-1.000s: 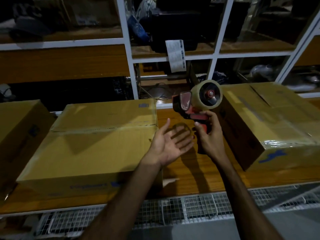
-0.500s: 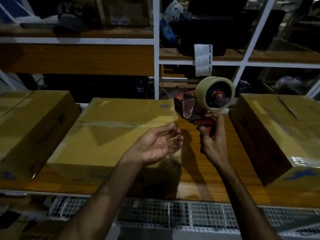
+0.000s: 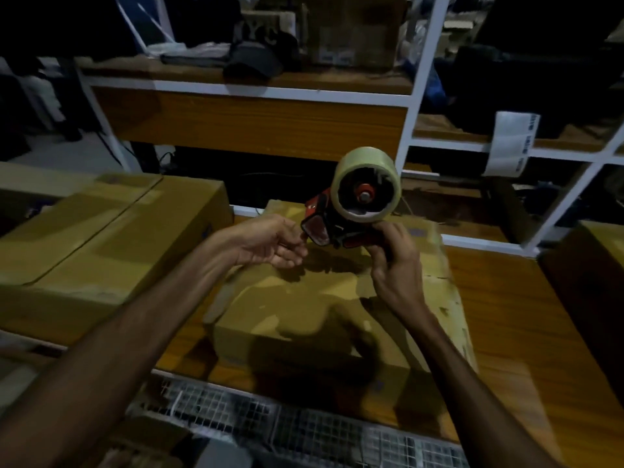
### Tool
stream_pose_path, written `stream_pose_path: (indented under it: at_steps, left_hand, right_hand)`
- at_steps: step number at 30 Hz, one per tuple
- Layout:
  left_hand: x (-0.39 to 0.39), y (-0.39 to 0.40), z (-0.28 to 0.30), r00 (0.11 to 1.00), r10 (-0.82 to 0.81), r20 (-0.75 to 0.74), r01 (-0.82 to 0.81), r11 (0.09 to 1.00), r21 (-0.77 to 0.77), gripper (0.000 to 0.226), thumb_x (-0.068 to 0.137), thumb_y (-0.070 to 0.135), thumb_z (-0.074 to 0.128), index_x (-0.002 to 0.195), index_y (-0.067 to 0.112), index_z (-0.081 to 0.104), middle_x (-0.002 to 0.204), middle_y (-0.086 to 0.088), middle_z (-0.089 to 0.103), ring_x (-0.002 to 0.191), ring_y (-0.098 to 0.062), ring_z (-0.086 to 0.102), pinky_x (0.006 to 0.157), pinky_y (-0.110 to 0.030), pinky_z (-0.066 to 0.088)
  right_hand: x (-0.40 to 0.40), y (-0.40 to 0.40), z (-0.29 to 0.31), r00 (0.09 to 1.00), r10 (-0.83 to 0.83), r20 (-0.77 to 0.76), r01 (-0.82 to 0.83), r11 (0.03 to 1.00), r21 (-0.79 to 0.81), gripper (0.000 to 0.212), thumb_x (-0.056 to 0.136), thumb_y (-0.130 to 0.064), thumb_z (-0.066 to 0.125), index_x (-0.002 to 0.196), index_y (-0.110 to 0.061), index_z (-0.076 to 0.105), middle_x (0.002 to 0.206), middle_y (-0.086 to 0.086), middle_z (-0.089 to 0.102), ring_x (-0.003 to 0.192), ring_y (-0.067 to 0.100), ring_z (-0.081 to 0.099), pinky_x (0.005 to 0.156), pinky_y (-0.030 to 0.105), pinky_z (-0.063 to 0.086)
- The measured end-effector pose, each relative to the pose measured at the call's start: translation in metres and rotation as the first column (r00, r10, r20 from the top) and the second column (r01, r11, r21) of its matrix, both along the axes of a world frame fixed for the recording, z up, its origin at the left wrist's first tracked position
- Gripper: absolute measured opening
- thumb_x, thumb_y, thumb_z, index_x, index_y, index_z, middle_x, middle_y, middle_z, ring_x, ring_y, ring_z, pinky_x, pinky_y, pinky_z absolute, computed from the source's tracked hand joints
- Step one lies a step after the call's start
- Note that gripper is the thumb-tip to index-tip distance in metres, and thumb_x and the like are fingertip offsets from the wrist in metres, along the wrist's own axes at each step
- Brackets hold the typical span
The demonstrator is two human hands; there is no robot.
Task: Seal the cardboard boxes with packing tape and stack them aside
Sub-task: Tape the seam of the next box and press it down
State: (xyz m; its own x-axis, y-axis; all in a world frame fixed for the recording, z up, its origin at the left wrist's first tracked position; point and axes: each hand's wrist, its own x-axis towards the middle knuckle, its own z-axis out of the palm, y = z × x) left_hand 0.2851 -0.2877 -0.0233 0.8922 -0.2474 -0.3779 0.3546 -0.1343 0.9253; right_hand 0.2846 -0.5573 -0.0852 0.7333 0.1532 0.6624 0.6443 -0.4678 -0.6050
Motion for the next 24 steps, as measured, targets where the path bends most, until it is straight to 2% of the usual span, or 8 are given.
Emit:
stream_pose_path:
  at_steps: [4,9,11,14,16,19,22,24]
  left_hand:
    - [0.013,0.072,-0.001,0.996,0.069,0.06,-0.078,0.982,0.172,0.02,0.105,0.003,0.053,0.086,0.005,0.06,0.081,-0.014,0.068,0.065,-0.019,0.068,0.061,-0.029,0.056]
    - [0.01,0.164,-0.021,0.994,0.102,0.047,-0.111,0.961,0.252,0.021,0.105,0.007,0.05,0.085,0.008,0.056,0.073,-0.007,0.061,0.063,-0.017,0.058,0.058,-0.028,0.047]
    - [0.015,0.169,-0.037,0.978,0.208,0.03,-0.21,0.954,0.215,0.025,0.103,0.008,0.047,0.08,0.012,0.054,0.068,-0.005,0.055,0.057,-0.016,0.053,0.052,-0.028,0.044]
    - [0.031,0.173,-0.067,0.908,0.42,-0.004,-0.416,0.9,0.127,0.03,0.097,0.014,0.043,0.068,0.017,0.049,0.06,-0.001,0.048,0.051,-0.017,0.043,0.052,-0.028,0.035]
    - [0.036,0.175,-0.086,0.858,0.513,-0.023,-0.506,0.853,0.123,0.03,0.094,0.016,0.044,0.065,0.018,0.049,0.056,0.0,0.047,0.051,-0.017,0.041,0.052,-0.03,0.033]
    - [0.035,0.172,-0.108,0.845,0.535,0.019,-0.534,0.838,0.115,0.032,0.097,0.012,0.046,0.066,0.017,0.048,0.055,0.001,0.045,0.049,-0.016,0.038,0.05,-0.03,0.031]
    - [0.035,0.174,-0.125,0.857,0.515,0.009,-0.514,0.855,0.066,0.031,0.096,0.01,0.048,0.065,0.018,0.047,0.053,0.002,0.042,0.047,-0.016,0.035,0.049,-0.03,0.028]
    - [0.04,0.18,-0.135,0.873,0.487,-0.021,-0.486,0.873,0.041,0.032,0.096,0.01,0.049,0.065,0.018,0.048,0.052,0.002,0.042,0.045,-0.015,0.036,0.049,-0.03,0.027]
  right_hand:
    - [0.03,0.041,0.003,0.999,-0.009,0.049,0.014,0.995,-0.098,0.034,0.1,0.006,0.055,0.127,-0.013,0.063,0.12,0.008,0.062,0.103,0.025,0.061,0.076,0.052,0.055]
    - [0.049,0.044,-0.004,0.999,-0.053,-0.01,0.052,0.994,-0.094,0.032,0.102,0.004,0.053,0.128,-0.012,0.061,0.123,0.006,0.059,0.112,0.027,0.06,0.089,0.053,0.055]
    - [0.044,0.058,-0.011,0.998,-0.04,-0.041,0.034,0.99,-0.14,0.034,0.102,0.003,0.053,0.129,-0.014,0.063,0.124,0.005,0.059,0.114,0.027,0.06,0.091,0.051,0.055]
    - [0.033,0.082,-0.015,0.997,-0.064,-0.045,0.057,0.986,-0.156,0.028,0.098,-0.014,0.05,0.121,-0.013,0.066,0.119,0.003,0.058,0.108,0.023,0.058,0.087,0.041,0.053]
    - [0.03,0.092,-0.014,0.995,-0.089,-0.05,0.08,0.984,-0.16,0.026,0.095,-0.011,0.056,0.118,-0.013,0.067,0.116,0.002,0.058,0.105,0.023,0.058,0.084,0.04,0.052]
    - [0.031,0.099,-0.015,0.989,-0.102,-0.106,0.084,0.983,-0.165,0.029,0.093,-0.002,0.063,0.119,-0.015,0.068,0.116,0.001,0.058,0.106,0.021,0.058,0.087,0.041,0.053]
    - [0.035,0.098,-0.016,0.988,-0.098,-0.118,0.073,0.977,-0.202,0.031,0.092,-0.012,0.062,0.122,-0.017,0.068,0.118,-0.001,0.058,0.109,0.022,0.06,0.089,0.042,0.055]
    - [0.038,0.096,-0.019,0.989,-0.099,-0.112,0.069,0.967,-0.245,0.033,0.093,-0.011,0.065,0.126,-0.016,0.067,0.119,0.0,0.059,0.109,0.023,0.06,0.089,0.046,0.055]
